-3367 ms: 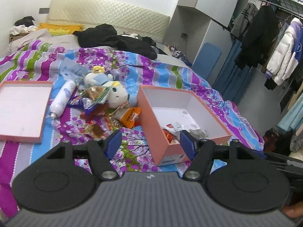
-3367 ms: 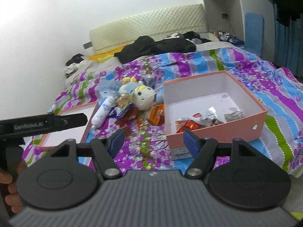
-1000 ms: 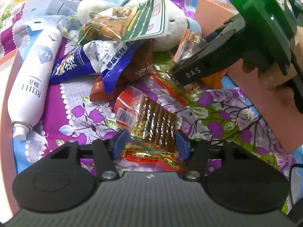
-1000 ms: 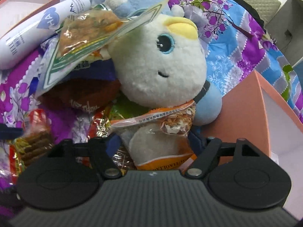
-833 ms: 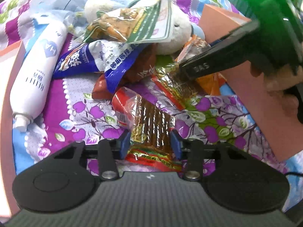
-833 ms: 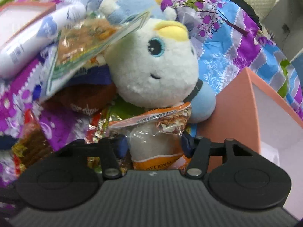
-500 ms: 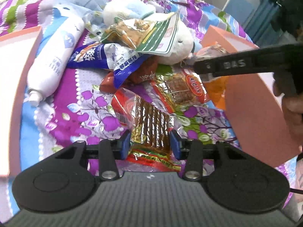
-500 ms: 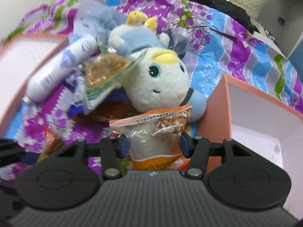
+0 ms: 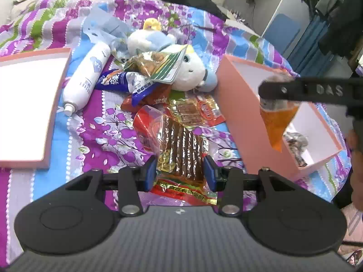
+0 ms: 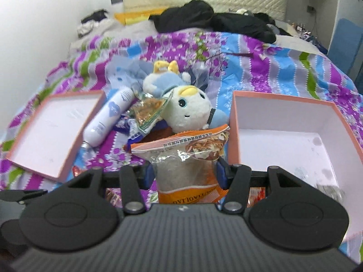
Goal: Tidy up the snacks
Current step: 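Carry the meat-strip bag with the left tool while the right tool carries the orange bag over the box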
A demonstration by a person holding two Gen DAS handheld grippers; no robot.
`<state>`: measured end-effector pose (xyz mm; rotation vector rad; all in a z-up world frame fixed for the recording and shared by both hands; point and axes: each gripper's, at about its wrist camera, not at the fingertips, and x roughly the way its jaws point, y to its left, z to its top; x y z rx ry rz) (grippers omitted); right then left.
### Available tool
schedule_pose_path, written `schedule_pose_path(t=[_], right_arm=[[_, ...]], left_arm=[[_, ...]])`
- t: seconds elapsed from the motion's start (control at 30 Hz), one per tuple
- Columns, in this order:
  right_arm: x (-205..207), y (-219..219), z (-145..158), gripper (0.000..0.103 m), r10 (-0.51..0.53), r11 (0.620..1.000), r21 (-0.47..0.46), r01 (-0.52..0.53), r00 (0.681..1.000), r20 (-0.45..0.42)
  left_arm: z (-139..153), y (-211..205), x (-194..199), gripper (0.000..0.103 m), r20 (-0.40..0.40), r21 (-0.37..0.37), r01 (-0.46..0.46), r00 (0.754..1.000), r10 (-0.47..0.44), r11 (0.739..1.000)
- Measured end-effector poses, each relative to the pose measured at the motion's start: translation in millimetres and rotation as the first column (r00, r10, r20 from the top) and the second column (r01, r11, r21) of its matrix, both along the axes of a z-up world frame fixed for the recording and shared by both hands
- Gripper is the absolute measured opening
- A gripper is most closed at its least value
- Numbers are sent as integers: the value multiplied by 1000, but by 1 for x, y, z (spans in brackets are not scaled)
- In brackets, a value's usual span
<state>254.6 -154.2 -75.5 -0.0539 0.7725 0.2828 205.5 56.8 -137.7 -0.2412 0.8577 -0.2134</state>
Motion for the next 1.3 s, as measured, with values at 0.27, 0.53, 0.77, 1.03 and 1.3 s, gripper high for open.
schedule_pose_path(t=[0.27,0.53,0.77,1.03,1.3], right_arm=[[-69,-30,15,55,-41,996,75,39,999,31],[-118,-61,23,55,-110,988,117,103,993,52],[-151,-90,42,55,-167,979,137,152,981,102],[-165,-123,50,55,-251,960,155,232,960,120],[-157,-151,51,55,-304,948,142,285,942,144]], left_arm=[[29,-19,-46,49,33,-28,-7,999,8,1000],[54,-41,-82,49,61,-41,14,998,-12,999],[85,-62,-95,49,104,-84,50,994,-41,995],[104,-96,-90,49,122,-104,133,985,-120,986],[108,-129,-61,49,127,-113,209,973,-194,971]])
